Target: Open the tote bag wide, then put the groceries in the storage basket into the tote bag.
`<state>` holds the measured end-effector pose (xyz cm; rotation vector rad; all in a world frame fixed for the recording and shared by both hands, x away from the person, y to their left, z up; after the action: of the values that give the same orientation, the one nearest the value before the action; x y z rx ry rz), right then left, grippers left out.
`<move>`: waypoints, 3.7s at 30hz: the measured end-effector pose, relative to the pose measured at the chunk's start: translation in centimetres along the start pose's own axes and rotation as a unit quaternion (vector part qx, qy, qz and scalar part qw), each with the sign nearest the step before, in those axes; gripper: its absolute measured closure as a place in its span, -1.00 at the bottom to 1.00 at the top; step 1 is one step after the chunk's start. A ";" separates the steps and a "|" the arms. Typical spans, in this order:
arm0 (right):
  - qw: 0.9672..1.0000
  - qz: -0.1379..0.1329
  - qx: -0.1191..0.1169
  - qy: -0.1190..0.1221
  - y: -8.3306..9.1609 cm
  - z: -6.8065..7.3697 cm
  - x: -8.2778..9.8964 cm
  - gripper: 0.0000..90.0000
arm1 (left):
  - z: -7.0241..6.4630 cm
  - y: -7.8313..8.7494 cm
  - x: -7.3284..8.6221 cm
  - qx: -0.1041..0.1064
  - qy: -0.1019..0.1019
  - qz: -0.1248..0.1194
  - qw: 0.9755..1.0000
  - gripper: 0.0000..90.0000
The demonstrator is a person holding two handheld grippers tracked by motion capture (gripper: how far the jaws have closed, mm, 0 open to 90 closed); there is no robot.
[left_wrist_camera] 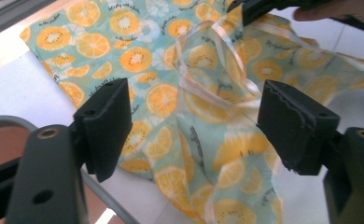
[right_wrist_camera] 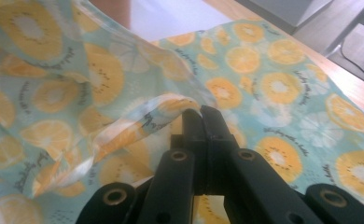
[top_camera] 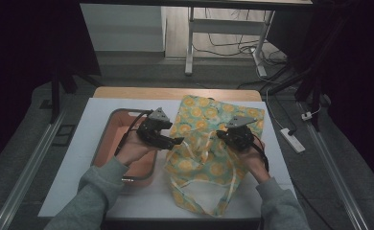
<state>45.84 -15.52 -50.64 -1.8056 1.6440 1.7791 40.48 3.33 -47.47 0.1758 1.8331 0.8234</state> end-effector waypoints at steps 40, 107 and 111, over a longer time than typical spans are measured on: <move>0.997 -0.032 0.024 -0.062 2.1 -4.0 -0.2 1.00 | 6.7 6.1 6.6 -0.100 0.078 0.038 0.991 -0.35; 0.999 -0.025 0.020 -0.040 2.6 -2.9 0.4 1.00 | 11.4 1.7 14.2 -0.157 0.181 0.255 0.937 -0.38; 0.999 -0.025 0.020 -0.038 2.5 -2.8 0.4 1.00 | 11.5 1.5 14.5 -0.157 0.190 0.258 0.934 -0.27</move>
<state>45.68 -18.75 -48.71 -1.7239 1.5799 1.7592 44.02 16.67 -59.94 0.3176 2.0069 1.5991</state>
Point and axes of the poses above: each handheld gripper's, and its own axes: y roughly backward along the jaws, x roughly out of its underside, z roughly to its left, the point moved 10 cm from there along -y, roughly forward along the jaws, and after that the axes turned 12 degrees about x, right-handed, at the moved point
